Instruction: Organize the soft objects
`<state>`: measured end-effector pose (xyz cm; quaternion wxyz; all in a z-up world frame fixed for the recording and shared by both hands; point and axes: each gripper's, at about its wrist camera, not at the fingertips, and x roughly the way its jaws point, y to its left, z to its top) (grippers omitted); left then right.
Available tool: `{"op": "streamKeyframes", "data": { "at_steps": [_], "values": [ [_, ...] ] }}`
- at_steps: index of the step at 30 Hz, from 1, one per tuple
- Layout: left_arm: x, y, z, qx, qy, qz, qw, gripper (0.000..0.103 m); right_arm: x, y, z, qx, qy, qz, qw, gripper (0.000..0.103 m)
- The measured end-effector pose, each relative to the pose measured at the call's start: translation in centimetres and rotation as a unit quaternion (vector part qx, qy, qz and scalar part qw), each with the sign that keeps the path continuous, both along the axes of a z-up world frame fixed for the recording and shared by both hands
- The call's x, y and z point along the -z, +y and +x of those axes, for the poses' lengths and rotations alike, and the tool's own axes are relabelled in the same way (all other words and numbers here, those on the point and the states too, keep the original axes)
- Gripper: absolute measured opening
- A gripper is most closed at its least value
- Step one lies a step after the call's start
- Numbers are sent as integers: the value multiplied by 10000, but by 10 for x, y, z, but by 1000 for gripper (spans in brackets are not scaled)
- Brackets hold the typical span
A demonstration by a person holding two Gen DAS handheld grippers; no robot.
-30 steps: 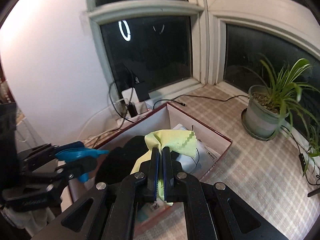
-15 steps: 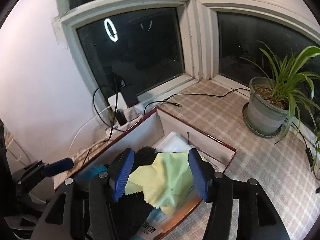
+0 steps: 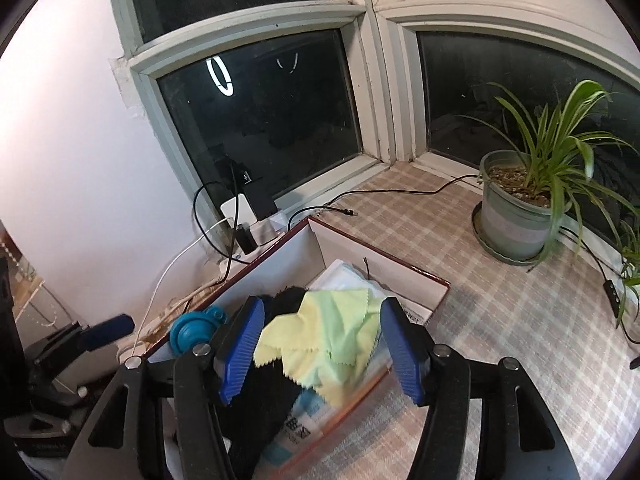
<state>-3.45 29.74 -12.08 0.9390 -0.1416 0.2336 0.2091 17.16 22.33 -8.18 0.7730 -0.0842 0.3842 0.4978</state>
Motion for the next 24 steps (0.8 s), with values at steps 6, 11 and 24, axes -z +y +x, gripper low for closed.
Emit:
{"op": "streamKeyframes", "data": {
  "at_steps": [6, 11, 24],
  "values": [
    [-8, -14, -12, -101, -48, 85, 9999, 69, -5, -26, -9, 77, -42, 26, 10000, 64],
    [-12, -30, -20, -181, 6, 204, 9996, 69, -9, -49, -17, 134, -143, 11, 9998, 68],
    [-16, -84, -39, -469, 86, 387, 9981, 76, -21, -123, -47, 208, -469, 27, 9987, 79]
  ]
}}
